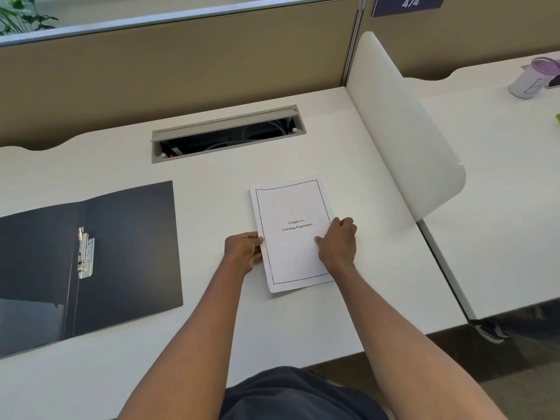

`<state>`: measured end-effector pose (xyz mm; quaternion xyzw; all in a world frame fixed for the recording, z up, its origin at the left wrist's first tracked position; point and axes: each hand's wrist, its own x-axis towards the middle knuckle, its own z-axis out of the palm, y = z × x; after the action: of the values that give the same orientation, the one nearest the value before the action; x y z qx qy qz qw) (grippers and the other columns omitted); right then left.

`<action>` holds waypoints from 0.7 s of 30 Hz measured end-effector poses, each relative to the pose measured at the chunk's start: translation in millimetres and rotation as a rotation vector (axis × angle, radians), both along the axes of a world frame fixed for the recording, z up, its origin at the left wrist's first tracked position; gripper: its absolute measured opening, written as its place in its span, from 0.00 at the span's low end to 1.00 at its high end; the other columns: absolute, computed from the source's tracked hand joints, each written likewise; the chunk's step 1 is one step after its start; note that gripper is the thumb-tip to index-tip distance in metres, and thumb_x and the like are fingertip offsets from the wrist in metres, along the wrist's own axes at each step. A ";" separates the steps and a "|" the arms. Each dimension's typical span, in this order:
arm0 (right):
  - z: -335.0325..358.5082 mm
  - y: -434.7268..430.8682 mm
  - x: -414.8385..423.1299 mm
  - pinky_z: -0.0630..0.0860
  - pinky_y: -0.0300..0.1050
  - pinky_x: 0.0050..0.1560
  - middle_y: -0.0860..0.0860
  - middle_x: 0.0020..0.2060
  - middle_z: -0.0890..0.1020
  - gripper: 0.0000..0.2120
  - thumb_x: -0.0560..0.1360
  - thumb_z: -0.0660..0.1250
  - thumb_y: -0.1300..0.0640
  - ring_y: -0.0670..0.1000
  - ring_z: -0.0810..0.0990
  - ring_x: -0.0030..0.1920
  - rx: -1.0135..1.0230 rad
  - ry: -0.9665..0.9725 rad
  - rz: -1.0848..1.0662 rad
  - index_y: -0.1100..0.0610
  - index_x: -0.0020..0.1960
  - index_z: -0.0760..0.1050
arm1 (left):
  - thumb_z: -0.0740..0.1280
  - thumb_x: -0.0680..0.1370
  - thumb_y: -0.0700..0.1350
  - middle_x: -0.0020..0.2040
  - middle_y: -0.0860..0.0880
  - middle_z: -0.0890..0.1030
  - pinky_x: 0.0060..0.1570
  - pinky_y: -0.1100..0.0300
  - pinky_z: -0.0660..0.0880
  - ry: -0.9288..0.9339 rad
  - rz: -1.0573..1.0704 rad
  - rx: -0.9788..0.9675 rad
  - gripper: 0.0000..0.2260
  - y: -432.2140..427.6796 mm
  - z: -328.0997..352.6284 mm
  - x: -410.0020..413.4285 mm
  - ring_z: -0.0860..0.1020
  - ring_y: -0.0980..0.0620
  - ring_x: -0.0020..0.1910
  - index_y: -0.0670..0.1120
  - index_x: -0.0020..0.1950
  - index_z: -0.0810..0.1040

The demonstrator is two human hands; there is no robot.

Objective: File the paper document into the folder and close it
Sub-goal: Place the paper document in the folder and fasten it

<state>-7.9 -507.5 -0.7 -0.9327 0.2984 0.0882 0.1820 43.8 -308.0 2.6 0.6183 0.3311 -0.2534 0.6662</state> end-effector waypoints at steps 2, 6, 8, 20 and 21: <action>1.5 0.0 -0.9 0.75 0.48 0.64 0.59 0.66 0.69 0.26 0.78 0.70 0.50 0.57 0.70 0.66 0.003 -0.002 -0.002 0.63 0.68 0.68 | 0.68 0.77 0.26 0.41 0.41 0.84 0.32 0.55 0.82 0.005 0.007 -0.042 0.07 3.7 -1.0 -0.6 0.84 0.45 0.37 0.37 0.45 0.81; 4.4 -1.8 -0.5 0.75 0.51 0.64 0.59 0.67 0.68 0.26 0.78 0.70 0.49 0.59 0.69 0.68 0.080 -0.008 -0.052 0.64 0.68 0.69 | 0.69 0.77 0.27 0.38 0.43 0.86 0.28 0.60 0.81 0.000 0.012 -0.098 0.07 18.0 -1.8 -1.4 0.86 0.49 0.32 0.38 0.45 0.81; 6.7 3.2 2.8 0.73 0.52 0.64 0.60 0.68 0.68 0.27 0.79 0.68 0.49 0.60 0.67 0.69 0.160 -0.049 -0.092 0.65 0.70 0.68 | 0.70 0.77 0.27 0.35 0.45 0.87 0.29 0.61 0.81 -0.004 0.017 -0.127 0.07 35.1 -1.6 -0.5 0.86 0.51 0.31 0.39 0.46 0.82; 20.4 125.9 46.3 0.59 0.43 0.34 0.46 0.35 0.64 0.13 0.84 0.55 0.56 0.49 0.61 0.34 0.735 -0.200 -0.048 0.53 0.40 0.64 | 0.69 0.78 0.30 0.35 0.48 0.88 0.31 0.62 0.82 -0.034 0.108 -0.137 0.07 191.2 3.6 9.3 0.86 0.54 0.32 0.41 0.49 0.81; 20.9 139.1 48.6 0.56 0.42 0.33 0.47 0.33 0.62 0.13 0.83 0.55 0.59 0.49 0.58 0.33 0.751 -0.212 -0.039 0.55 0.39 0.62 | 0.69 0.78 0.30 0.36 0.47 0.88 0.31 0.62 0.82 -0.047 0.118 -0.131 0.07 205.6 5.2 9.4 0.87 0.54 0.32 0.41 0.49 0.81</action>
<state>40.7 -368.3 20.1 -0.7995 0.2425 0.0910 0.5420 53.2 -102.4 7.8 0.5585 0.3340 -0.2204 0.7266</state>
